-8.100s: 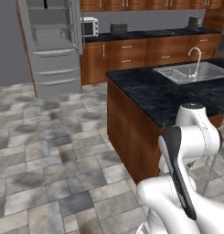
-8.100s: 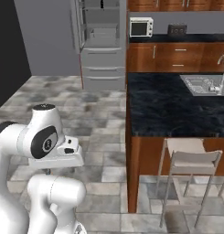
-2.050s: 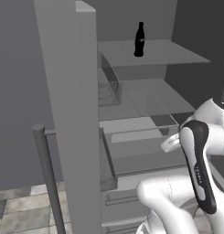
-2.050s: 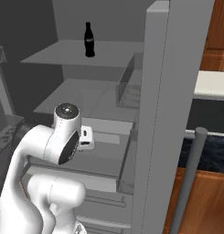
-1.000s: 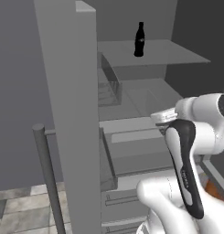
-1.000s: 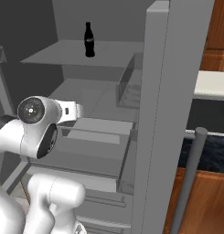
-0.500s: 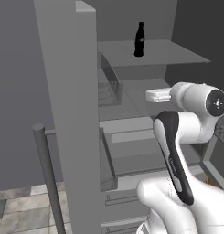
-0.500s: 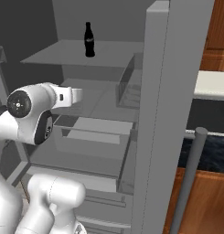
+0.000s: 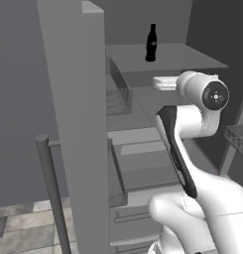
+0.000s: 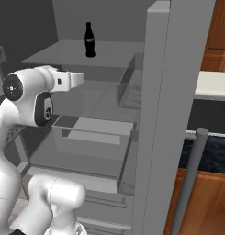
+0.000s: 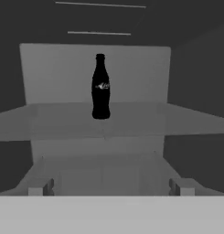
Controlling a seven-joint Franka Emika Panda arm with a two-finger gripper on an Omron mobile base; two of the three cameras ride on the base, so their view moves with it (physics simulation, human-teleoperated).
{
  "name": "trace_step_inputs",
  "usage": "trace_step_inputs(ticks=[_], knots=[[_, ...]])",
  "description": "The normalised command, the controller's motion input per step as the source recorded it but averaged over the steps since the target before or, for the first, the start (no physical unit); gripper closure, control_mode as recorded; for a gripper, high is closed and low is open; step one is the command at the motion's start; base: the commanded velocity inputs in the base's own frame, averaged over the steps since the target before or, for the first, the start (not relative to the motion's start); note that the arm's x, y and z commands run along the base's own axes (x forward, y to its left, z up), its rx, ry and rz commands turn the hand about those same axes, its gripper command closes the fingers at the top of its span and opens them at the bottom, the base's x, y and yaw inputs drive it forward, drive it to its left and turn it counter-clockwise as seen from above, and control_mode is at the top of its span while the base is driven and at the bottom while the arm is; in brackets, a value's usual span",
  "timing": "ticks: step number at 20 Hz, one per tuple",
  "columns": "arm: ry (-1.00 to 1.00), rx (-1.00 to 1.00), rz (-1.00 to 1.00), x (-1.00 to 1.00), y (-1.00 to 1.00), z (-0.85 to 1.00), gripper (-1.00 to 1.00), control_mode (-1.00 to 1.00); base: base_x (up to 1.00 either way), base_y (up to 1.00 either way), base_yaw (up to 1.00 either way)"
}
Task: Open the fridge, grab two sodas, and place both sodas inside the bowl with ice on the dining counter.
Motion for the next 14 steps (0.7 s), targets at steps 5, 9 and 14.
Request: trace_step_inputs(ticks=[5,9,14], knots=[[-0.01,0.00,-0.01,0.26,-0.04,0.30,-1.00,-1.00,0.00,0.00,0.00],[-0.04,0.00,0.00,0.20,-0.06,0.18,-1.00,-1.00,0.00,0.00,0.00],[-0.03,0.00,0.00,0.21,-0.06,0.10,-1.00,-1.00,0.00,0.00,0.00]])
